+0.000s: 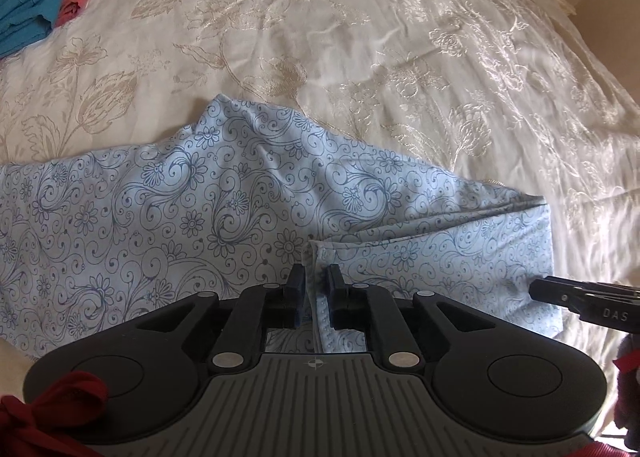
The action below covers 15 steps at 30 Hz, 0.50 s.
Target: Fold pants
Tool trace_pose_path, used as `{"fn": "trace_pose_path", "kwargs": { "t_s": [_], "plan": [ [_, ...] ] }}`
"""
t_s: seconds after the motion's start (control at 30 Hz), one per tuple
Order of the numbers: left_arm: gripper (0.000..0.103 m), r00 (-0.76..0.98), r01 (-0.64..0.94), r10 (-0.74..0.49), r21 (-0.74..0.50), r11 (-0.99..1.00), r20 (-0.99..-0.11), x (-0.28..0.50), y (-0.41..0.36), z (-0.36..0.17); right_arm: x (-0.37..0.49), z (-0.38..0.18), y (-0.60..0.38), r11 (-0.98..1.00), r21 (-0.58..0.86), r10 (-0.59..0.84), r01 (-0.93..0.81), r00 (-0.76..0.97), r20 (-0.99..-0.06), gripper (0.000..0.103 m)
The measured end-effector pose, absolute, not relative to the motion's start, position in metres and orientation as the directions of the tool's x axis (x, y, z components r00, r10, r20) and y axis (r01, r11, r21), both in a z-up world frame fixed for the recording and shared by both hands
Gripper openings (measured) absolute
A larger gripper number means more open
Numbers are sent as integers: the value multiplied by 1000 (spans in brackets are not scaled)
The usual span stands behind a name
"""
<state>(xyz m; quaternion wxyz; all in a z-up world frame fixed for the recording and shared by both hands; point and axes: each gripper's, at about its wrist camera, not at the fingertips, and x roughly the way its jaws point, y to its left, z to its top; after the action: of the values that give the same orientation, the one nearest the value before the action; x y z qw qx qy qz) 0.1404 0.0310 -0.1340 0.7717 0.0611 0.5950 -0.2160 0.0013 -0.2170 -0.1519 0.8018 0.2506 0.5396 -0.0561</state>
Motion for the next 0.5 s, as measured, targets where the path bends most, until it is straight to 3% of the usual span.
{"fn": "trace_pose_path", "kwargs": {
  "t_s": [0.43,0.5],
  "plan": [
    [13,192,475,-265,-147,868,-945,139,22,-138,-8,-141,-211,886,284,121,367,408,-905,42],
    [17,164,469,-276,-171,866,-947,143,23,-141,-7,-140,-210,887,279,115,368,409,-905,42]
  ]
}}
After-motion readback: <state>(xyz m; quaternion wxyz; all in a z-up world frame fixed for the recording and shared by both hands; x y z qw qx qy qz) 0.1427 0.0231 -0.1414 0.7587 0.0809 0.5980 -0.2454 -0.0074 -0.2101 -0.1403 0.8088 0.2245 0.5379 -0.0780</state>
